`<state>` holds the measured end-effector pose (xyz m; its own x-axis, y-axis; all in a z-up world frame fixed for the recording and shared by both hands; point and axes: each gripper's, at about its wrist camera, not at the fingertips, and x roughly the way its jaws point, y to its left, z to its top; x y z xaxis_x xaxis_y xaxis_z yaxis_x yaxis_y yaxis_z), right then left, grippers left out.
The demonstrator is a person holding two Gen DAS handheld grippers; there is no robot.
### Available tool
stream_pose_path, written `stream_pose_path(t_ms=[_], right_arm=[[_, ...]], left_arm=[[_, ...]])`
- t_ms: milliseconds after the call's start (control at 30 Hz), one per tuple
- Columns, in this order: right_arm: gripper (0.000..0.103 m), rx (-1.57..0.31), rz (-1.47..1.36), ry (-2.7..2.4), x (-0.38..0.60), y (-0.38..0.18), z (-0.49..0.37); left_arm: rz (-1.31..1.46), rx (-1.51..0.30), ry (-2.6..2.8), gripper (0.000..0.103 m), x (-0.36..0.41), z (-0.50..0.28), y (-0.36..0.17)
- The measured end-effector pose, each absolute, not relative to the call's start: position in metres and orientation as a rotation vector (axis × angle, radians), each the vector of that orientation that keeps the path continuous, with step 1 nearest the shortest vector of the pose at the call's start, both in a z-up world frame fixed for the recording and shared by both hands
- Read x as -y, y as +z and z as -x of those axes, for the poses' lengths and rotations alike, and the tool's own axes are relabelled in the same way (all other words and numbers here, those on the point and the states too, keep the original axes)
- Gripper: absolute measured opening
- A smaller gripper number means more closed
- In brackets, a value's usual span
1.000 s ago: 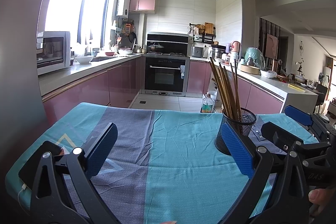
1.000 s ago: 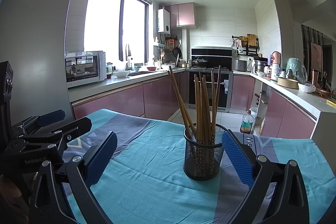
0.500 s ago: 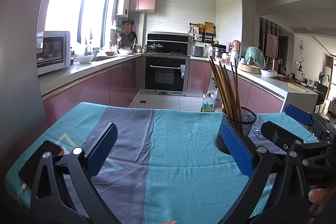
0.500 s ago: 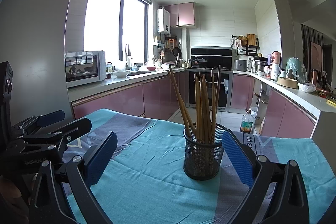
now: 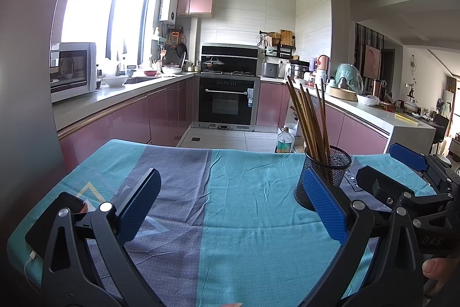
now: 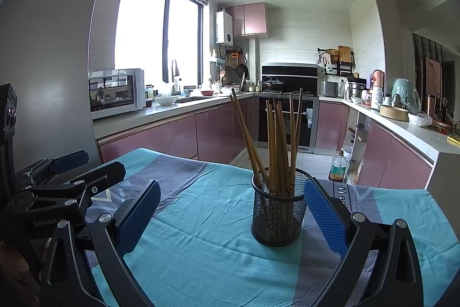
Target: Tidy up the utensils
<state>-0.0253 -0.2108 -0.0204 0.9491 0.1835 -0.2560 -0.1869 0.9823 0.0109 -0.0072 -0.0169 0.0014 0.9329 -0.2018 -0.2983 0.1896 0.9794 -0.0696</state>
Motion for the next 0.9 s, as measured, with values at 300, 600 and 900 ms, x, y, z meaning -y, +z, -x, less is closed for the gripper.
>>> stream_pose_path(t_ms=[300, 600, 900], right_arm=[[0.097, -0.261, 0.011, 0.188, 0.2114, -0.0208, 0.0248], [0.097, -0.263, 0.011, 0.188, 0.2115, -0.0209, 0.0248], [0.097, -0.272, 0.005, 0.191, 0.2117, -0.0243, 0.0237]], left_arm=[[0.040, -0.308, -0.201, 0.097, 0.0169, 0.0078, 0.0012], [0.040, -0.308, -0.200, 0.097, 0.0169, 0.0079, 0.0013], [0.039, -0.327, -0.195, 0.097, 0.0133, 0.0055, -0.0041]])
